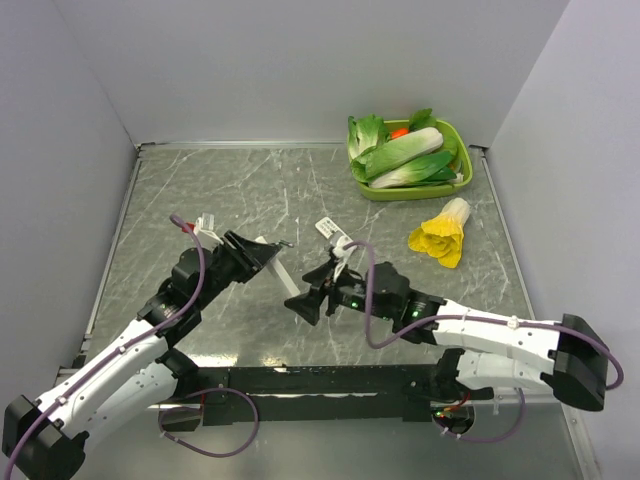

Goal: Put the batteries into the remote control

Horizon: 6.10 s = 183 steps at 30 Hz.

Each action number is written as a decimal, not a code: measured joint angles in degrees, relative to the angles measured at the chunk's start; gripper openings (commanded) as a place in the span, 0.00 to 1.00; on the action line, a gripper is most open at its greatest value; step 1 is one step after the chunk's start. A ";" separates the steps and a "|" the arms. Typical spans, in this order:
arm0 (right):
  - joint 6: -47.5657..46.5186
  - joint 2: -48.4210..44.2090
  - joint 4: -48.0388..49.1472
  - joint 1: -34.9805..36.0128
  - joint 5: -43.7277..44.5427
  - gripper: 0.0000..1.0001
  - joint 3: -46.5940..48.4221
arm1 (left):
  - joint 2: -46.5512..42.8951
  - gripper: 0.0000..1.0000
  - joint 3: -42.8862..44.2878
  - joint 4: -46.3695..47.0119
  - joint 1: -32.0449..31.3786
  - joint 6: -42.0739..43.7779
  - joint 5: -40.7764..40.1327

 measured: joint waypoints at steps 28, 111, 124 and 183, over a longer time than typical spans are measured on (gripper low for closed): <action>-4.85 16.48 8.55 7.74 20.76 0.04 3.32 | -1.09 0.70 0.46 -5.09 -0.46 -1.79 -5.51; 31.82 11.85 21.81 -7.76 -7.54 0.94 -5.79 | -15.41 0.02 -27.36 41.13 -0.50 -0.57 2.12; 35.41 21.70 20.35 -4.33 0.09 0.92 -3.10 | -11.15 0.02 -27.41 41.09 -0.50 0.37 -8.22; 37.00 22.58 15.80 -3.65 6.60 0.77 3.58 | -15.41 0.02 -27.41 37.42 -0.55 6.05 -9.44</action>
